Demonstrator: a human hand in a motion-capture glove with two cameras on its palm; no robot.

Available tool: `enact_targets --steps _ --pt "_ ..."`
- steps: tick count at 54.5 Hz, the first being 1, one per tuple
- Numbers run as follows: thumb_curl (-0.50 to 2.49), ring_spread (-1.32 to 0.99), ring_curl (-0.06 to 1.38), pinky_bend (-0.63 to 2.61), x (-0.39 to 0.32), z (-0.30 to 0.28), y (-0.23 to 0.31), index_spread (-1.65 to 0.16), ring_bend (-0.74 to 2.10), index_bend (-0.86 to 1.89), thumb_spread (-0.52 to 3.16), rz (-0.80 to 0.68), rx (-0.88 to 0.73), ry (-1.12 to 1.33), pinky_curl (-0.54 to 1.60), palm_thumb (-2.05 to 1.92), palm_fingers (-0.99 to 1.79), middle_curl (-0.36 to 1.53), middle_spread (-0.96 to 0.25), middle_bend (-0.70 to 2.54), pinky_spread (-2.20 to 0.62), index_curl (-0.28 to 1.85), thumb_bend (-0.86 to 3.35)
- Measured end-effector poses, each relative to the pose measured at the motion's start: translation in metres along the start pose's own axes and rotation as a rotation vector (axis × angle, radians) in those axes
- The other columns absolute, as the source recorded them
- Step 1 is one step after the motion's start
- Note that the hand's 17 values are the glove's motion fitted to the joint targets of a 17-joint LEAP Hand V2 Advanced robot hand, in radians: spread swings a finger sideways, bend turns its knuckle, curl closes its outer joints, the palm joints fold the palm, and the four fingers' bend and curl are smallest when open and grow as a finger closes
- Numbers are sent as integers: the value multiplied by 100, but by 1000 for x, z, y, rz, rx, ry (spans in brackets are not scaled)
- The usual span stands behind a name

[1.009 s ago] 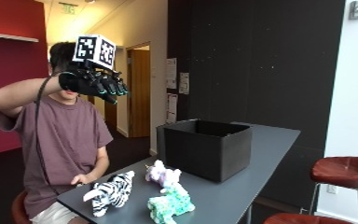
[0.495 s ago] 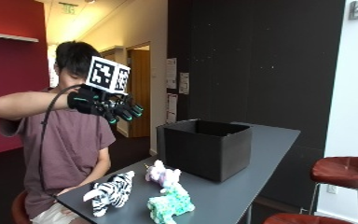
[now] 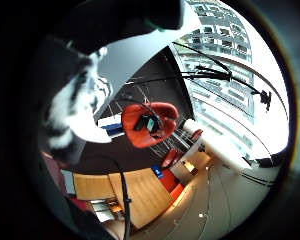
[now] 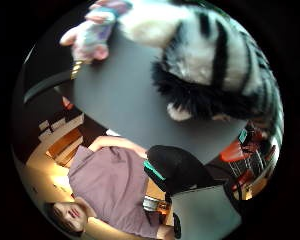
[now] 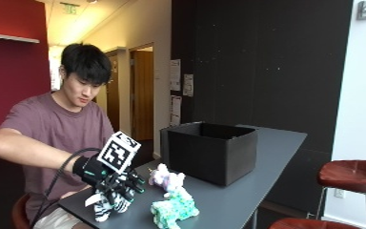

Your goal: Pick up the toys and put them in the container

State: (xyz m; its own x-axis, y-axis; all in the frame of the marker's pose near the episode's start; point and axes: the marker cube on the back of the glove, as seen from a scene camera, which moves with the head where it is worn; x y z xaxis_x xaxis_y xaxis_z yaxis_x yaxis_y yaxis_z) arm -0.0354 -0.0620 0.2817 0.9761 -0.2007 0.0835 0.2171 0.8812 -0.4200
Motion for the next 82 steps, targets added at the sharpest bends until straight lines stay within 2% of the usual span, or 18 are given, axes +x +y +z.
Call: enact_targets --steps 5,11,18,28,30,34,40,44,52,61,68,74,78,82 --pt "29 6 22 102 1 15 -9 -19 24 0 106 -22 29 -49 38 2 -40 20 2 9 8 7 -2" --pt "31 7 25 109 -1 22 -17 -20 35 4 105 -23 152 -38 39 4 -20 19 0 10 8 7 -2" --pt "33 -1 31 100 -1 20 -26 -22 62 11 111 -30 229 -63 36 14 22 26 -6 34 1 8 2" --pt "37 -21 36 89 -2 10 -39 -24 78 18 120 -5 319 -76 32 26 55 38 -15 65 -16 12 4" --pt "40 -26 38 89 -5 7 -43 -25 86 21 120 8 330 -58 31 32 75 39 -18 68 -21 13 7" --pt "47 -33 41 92 -10 1 -50 -26 93 21 107 25 300 -32 32 47 90 43 -22 71 -28 14 12" --pt "55 -38 45 89 -22 -8 -53 -30 98 32 88 -1 134 -58 34 54 112 49 -26 82 -33 19 12" --pt "60 -39 48 88 -32 -22 -45 -32 101 41 79 -28 96 -84 36 56 116 52 -27 86 -34 23 10" --pt "67 -40 51 88 -48 -81 -19 -34 107 55 64 -18 175 -118 37 57 117 59 -27 97 -34 30 7" --pt "74 -39 54 91 -71 -184 18 -34 112 64 52 -19 337 -99 40 58 113 65 -26 104 -35 38 4" --pt "79 -38 56 93 -111 -274 45 -34 115 68 46 -135 495 -61 41 59 110 68 -25 106 -35 43 2" --pt "83 -38 56 94 -166 -345 51 -34 117 69 42 -151 588 -158 42 60 109 70 -25 106 -35 48 0" --pt "85 -38 57 94 -197 -373 48 -34 117 69 41 -248 632 -109 42 60 108 71 -25 107 -35 51 0" --pt "87 -37 57 95 -223 -394 33 -33 118 69 39 -255 655 -30 43 60 107 71 -24 107 -35 53 -1"
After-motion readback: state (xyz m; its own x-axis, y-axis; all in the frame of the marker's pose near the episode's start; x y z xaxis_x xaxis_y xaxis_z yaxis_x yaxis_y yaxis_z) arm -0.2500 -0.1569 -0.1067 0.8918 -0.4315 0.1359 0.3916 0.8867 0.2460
